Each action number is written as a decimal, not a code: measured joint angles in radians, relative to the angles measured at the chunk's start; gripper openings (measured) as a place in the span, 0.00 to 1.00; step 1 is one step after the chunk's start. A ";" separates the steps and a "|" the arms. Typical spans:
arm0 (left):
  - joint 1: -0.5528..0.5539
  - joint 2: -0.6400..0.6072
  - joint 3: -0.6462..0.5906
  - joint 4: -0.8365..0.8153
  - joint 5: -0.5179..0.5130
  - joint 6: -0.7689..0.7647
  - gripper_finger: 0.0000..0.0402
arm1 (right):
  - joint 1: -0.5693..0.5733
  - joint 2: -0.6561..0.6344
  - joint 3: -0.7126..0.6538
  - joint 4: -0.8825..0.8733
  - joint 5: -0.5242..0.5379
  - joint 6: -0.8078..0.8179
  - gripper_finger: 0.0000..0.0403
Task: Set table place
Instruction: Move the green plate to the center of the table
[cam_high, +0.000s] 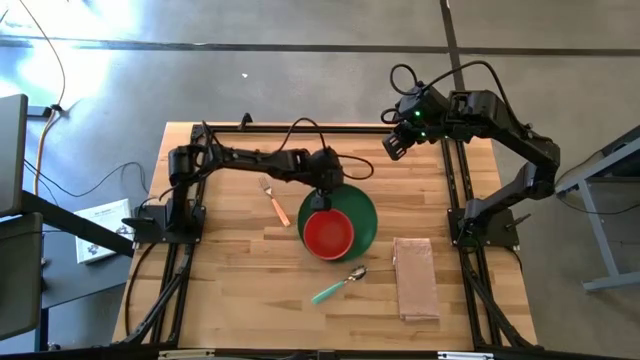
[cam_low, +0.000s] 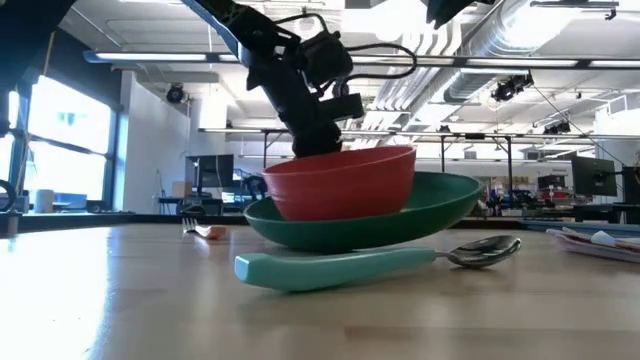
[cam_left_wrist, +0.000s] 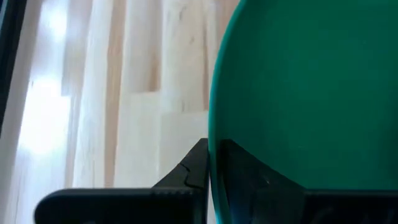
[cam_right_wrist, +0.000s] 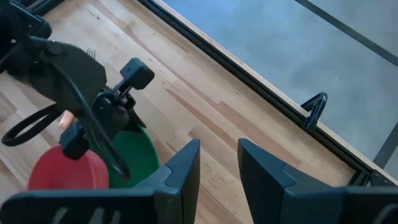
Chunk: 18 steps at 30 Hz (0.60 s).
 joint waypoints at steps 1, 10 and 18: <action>0.002 0.000 0.000 -0.004 -0.010 0.000 0.05 | 0.000 0.000 0.000 0.000 0.000 0.000 0.24; 0.005 0.025 0.001 -0.054 -0.011 -0.009 0.05 | 0.000 0.000 0.000 0.000 -0.011 -0.008 0.24; 0.004 0.048 0.000 -0.081 0.022 -0.018 0.06 | 0.000 0.000 0.000 0.000 -0.022 -0.011 0.24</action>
